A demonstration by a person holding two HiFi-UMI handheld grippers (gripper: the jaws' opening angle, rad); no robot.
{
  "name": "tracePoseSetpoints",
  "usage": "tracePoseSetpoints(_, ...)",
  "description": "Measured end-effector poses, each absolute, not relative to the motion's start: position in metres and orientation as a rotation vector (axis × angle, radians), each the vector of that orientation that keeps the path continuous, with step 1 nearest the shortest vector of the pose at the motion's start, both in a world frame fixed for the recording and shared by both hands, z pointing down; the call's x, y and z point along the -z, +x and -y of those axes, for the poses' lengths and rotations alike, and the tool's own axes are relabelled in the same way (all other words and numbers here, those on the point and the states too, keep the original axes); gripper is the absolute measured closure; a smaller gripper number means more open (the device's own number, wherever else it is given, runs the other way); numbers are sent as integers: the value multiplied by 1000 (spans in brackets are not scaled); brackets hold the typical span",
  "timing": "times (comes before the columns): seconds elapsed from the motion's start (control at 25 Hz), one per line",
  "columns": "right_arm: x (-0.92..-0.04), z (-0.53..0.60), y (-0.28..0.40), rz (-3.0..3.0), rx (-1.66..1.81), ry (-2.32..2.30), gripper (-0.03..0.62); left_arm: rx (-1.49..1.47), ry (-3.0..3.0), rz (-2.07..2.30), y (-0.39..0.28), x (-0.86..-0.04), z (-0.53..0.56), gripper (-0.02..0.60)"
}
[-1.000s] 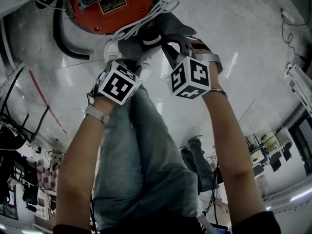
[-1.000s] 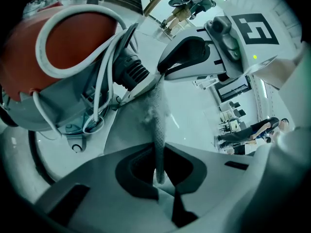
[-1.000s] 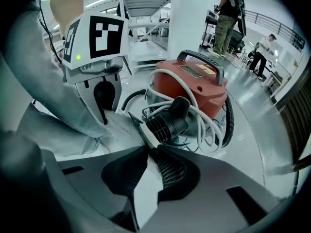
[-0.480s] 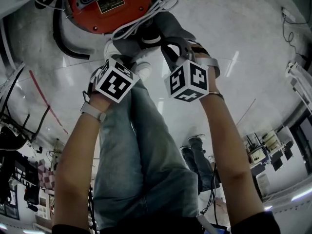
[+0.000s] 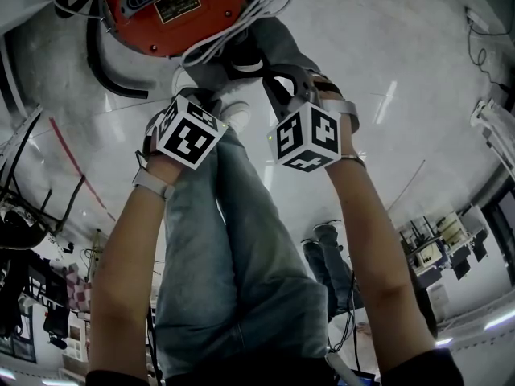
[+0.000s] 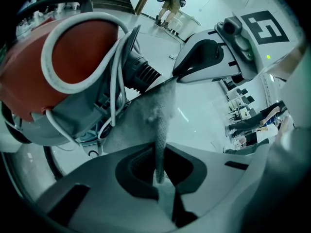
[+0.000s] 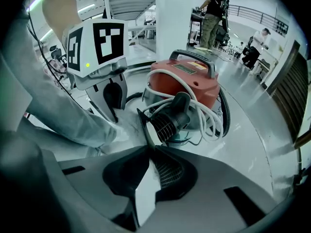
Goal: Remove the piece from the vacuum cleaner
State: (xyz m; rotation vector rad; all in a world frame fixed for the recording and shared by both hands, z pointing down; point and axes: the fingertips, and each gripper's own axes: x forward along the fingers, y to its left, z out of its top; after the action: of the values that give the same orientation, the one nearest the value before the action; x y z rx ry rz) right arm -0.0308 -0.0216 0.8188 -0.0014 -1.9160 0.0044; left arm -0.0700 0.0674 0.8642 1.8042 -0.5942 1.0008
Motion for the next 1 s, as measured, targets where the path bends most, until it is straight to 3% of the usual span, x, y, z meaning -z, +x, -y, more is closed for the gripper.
tracePoseSetpoints(1.0,-819,21,-26,1918,31,-49,530,-952,1752,577,-48,-865,-78,551)
